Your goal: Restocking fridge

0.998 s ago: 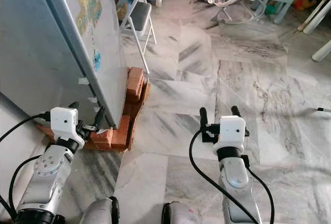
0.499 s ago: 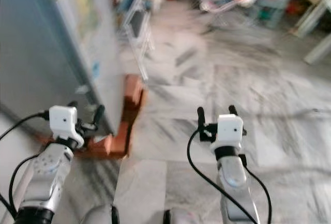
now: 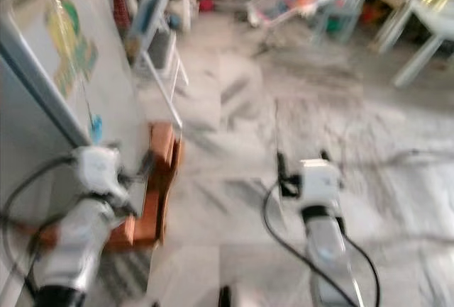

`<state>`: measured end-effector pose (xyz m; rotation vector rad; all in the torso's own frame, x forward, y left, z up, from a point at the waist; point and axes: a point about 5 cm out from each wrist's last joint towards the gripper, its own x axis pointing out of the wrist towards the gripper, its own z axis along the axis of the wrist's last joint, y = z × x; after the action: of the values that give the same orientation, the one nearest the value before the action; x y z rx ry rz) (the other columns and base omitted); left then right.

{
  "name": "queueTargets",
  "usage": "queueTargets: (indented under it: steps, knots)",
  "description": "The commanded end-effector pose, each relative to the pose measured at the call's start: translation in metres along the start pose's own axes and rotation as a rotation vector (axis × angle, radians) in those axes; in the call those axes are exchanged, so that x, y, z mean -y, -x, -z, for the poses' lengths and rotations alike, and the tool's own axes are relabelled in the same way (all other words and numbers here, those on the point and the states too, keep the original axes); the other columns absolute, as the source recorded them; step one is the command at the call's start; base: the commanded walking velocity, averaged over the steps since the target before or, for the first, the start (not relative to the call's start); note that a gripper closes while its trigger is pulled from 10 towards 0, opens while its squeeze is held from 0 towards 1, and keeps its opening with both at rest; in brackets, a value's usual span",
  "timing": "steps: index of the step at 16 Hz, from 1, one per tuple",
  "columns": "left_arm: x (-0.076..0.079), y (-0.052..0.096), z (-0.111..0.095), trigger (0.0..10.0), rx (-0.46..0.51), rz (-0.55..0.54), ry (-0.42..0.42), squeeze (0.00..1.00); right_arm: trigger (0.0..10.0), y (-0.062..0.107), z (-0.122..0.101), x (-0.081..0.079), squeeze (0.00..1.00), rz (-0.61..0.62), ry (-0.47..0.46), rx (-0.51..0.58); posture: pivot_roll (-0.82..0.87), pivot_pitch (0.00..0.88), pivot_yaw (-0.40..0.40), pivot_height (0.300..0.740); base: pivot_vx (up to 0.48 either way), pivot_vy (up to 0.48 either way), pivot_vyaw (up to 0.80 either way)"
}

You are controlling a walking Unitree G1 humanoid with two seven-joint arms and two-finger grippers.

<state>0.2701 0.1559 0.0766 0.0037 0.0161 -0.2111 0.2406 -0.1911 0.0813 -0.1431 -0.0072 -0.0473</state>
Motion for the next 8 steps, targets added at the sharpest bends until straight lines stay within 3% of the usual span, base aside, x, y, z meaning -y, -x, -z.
queueTargets:
  steps: [1, 8]
  knots:
    - [-0.014, 0.003, -0.002, 10.0, 0.003, -0.057, -0.033, 0.00, 10.0, 0.000, -0.004, -0.004, 0.00, -0.014, -0.002, 0.017, 0.01, 0.104, -0.067, 0.740, 0.000, 0.000, 0.00]
    - [-0.048, -0.009, -0.005, 10.0, 0.004, -0.228, -0.084, 0.00, 10.0, 0.007, -0.001, -0.013, 0.00, -0.056, -0.001, 0.007, 0.00, 0.116, -0.067, 0.740, 0.000, 0.000, 0.00]
